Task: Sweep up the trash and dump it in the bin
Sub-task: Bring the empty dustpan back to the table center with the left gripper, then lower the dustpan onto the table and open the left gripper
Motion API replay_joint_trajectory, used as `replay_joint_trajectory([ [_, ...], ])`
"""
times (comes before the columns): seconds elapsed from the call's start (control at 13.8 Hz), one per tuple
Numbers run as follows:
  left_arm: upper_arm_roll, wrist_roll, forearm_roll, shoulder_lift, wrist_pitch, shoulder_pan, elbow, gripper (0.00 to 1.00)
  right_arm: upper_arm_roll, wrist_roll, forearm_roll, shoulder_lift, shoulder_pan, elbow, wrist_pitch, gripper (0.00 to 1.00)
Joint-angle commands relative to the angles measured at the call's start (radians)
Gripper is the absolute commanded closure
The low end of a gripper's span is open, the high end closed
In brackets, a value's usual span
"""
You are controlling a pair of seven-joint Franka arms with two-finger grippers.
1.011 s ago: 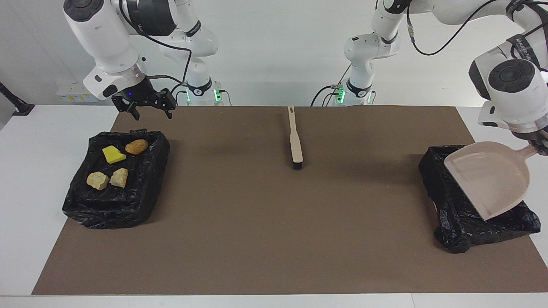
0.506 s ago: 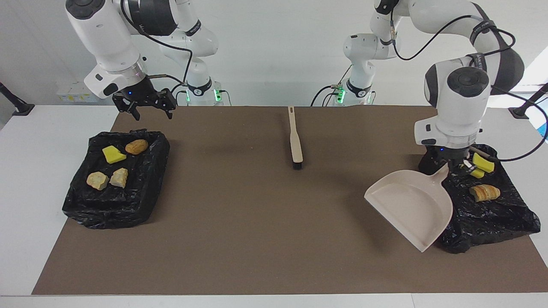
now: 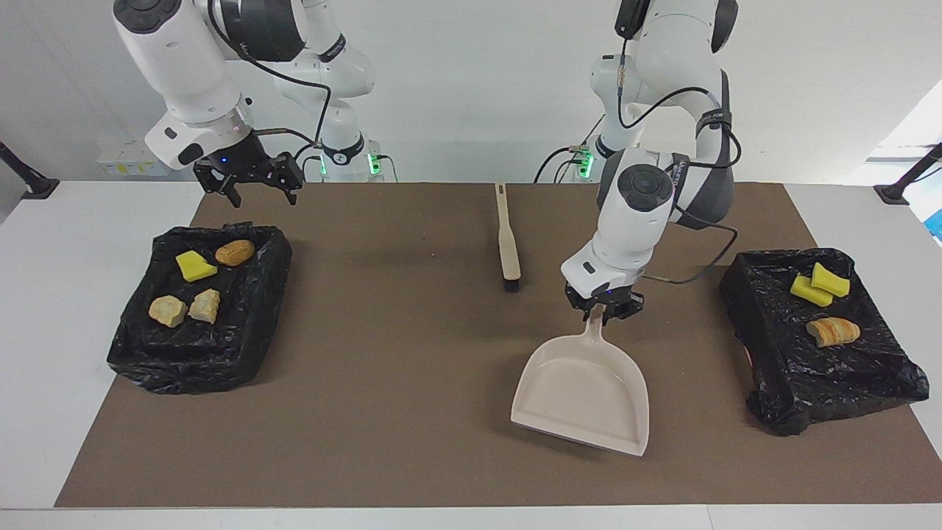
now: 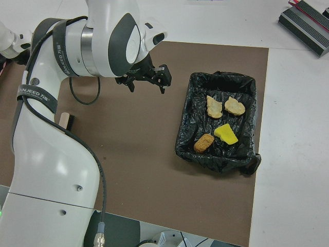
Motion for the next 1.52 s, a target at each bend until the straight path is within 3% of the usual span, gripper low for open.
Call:
replay_joint_trajectory([
  [0.0,0.020,-0.188,-0.022,0.030,0.042,-0.051,0.020,1.00,0.008,-0.021,0.006,-0.022,-0.015,-0.030,0.023,0.00],
  [0.14,0.020,-0.265,-0.019,0.038,0.044,-0.091,0.025,1.00,0.008,-0.021,0.006,-0.022,-0.015,-0.030,0.023,0.00],
  [0.43,0.020,-0.345,-0.006,0.128,0.034,-0.149,0.080,1.00,0.010,-0.021,0.006,-0.022,-0.015,-0.030,0.023,0.00],
  [0.79,0.020,-0.336,-0.016,0.125,0.030,-0.152,0.074,1.00,0.010,-0.021,0.006,-0.022,-0.014,-0.030,0.023,0.00],
  [1.01,0.020,-0.334,-0.017,0.121,0.024,-0.152,0.070,0.79,0.010,-0.021,0.006,-0.022,-0.015,-0.030,0.023,0.00],
  [1.23,0.015,-0.328,-0.017,0.118,0.024,-0.152,0.060,0.75,0.010,-0.021,0.006,-0.022,-0.015,-0.030,0.023,0.00],
  [1.44,0.015,-0.314,-0.017,0.114,0.004,-0.154,0.059,0.59,0.008,-0.021,0.006,-0.022,-0.015,-0.030,0.023,0.00],
])
